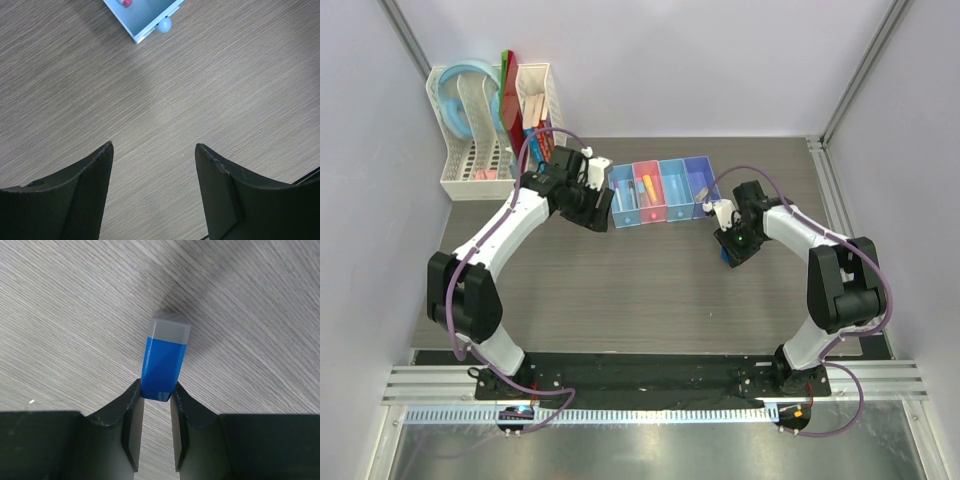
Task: Sort the stationery into containers
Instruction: Move the stapler to the center of the board.
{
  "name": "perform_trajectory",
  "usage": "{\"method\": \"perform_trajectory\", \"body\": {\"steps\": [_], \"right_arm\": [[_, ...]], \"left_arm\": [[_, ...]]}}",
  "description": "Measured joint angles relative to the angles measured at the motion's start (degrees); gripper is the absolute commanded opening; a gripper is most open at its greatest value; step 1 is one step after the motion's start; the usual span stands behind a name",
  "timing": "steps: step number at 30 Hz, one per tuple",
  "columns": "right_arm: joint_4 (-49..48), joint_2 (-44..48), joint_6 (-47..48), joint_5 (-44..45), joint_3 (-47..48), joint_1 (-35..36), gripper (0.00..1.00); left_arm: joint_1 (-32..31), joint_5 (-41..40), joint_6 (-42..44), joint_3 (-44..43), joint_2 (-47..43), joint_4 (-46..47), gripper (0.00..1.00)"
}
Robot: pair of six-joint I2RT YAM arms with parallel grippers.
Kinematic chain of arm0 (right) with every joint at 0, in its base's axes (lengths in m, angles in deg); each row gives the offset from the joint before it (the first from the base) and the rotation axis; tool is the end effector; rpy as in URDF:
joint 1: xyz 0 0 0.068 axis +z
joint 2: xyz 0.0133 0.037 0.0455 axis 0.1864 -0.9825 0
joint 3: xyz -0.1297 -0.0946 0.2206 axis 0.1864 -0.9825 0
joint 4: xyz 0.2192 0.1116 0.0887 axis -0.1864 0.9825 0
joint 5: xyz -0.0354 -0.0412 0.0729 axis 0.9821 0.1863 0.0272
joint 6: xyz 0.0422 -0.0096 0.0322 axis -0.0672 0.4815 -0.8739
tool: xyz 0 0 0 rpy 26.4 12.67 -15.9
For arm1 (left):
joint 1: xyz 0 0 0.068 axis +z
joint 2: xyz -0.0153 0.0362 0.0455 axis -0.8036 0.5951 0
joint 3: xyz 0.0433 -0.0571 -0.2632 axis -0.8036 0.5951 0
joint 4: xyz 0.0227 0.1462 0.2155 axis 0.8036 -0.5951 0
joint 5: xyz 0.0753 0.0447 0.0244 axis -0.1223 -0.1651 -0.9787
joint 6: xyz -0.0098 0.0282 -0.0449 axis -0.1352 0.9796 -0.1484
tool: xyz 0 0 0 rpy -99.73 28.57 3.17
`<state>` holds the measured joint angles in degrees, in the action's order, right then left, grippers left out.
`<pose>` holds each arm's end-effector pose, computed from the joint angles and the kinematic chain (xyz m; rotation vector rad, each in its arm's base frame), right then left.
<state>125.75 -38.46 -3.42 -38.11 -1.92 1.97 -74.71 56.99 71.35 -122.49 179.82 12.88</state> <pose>0.3011 0.0737 0.1858 -0.9878 2.6739 0.1775 0.3248 -0.1350 0.2924 0.6056 2.4973 -0.4234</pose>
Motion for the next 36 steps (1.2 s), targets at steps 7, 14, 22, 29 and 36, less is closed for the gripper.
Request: {"method": "perform_trajectory", "body": {"steps": [7,14,22,29,36], "right_arm": [[0.02,0.42,-0.02,0.09,0.02,0.09,0.32],[0.04,0.42,-0.04,0.22,0.02,0.31,0.32],[0.09,0.42,-0.07,0.33,0.02,0.63,0.33],[-0.09,0.70,-0.50,0.42,-0.02,0.68,0.43],[-2.62,2.95,-2.45,0.87,-2.47,0.68,0.45]], "left_arm": [[0.00,0.31,-0.02,0.13,0.00,0.00,0.67],[0.00,0.50,-0.02,0.28,0.00,0.00,0.67],[0.26,0.98,-0.04,0.28,0.00,0.00,0.67],[0.42,1.27,-0.04,0.28,0.00,0.00,0.67],[0.55,1.40,-0.04,0.55,0.00,0.00,0.67]]}}
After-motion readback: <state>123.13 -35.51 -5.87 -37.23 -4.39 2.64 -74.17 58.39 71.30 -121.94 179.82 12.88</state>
